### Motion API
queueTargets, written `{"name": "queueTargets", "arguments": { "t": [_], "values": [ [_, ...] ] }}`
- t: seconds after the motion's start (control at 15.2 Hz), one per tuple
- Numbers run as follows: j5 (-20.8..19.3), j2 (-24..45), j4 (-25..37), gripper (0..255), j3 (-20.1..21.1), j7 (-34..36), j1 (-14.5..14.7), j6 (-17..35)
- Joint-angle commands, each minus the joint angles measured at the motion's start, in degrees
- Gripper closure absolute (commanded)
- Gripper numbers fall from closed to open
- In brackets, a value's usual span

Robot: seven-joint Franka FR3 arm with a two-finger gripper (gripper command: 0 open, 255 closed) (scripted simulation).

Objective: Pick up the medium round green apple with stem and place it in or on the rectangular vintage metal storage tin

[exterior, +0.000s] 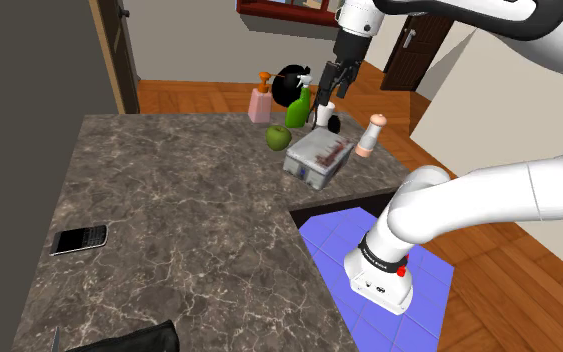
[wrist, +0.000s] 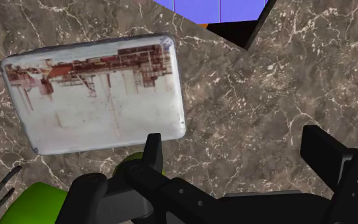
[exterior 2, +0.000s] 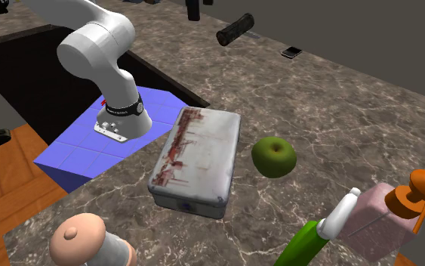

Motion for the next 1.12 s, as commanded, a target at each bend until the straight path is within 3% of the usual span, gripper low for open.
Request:
{"name": "queueTargets", "arguments": {
  "t": [0.0,0.53,1.06],
  "values": [
    [0.0,0.0,0.0,0,0.0,0.0,0.0,0.0],
    [-0.91,11.56,-2.65,0,2.85,12.93,-4.35,16.33],
    [-4.03,26.03,0.04,0,4.37,26.37,-8.91,29.72]
  ]
}}
